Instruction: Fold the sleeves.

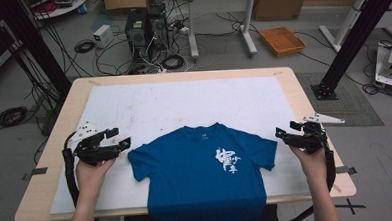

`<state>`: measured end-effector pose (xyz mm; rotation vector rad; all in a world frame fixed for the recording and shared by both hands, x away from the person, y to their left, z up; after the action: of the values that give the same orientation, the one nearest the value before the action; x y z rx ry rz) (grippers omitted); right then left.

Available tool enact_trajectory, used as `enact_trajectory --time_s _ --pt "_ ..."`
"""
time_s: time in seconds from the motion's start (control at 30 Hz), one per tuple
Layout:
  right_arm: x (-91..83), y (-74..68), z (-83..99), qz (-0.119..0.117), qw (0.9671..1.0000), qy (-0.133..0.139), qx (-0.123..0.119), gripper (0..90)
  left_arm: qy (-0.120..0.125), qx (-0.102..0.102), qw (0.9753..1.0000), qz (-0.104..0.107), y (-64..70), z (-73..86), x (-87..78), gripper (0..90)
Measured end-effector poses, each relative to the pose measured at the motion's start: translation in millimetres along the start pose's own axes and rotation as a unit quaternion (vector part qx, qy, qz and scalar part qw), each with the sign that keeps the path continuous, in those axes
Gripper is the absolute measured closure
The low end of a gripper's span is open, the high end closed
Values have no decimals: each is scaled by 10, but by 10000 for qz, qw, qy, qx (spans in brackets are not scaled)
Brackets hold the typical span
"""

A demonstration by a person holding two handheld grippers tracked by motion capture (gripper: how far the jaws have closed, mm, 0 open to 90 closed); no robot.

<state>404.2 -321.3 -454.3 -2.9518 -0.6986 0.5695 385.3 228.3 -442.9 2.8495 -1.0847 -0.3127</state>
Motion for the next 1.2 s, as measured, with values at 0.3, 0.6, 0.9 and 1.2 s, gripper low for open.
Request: enact_trajectory --time_s 0.3,0.6,0.9,1.2 --pt "9 0 -5 -8 10000 -3 -30 293 -188 28 9998 45 28 59 33 301" --pt "68 -32 -35 -11 10000 1 -33 292 -443 -88 9986 284 86 183 16 324" --pt "78 -42 -39 -13 10000 7 -70 292 -731 -266 9961 422 92 270 45 408" --pt "77 -33 -35 -9 10000 -6 -35 293 -695 -348 9963 353 40 295 10 433"
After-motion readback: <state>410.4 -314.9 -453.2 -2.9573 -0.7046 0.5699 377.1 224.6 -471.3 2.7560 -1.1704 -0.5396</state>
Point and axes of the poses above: each handheld gripper's, and its own axes: x roughly forward along the jaws, z roughly out of its underside, y roughly to its right, the point moved 8 cm from there along x, roughly forward along the jaws, and after that the axes turned 12 degrees about y, right-handed, at the moved point
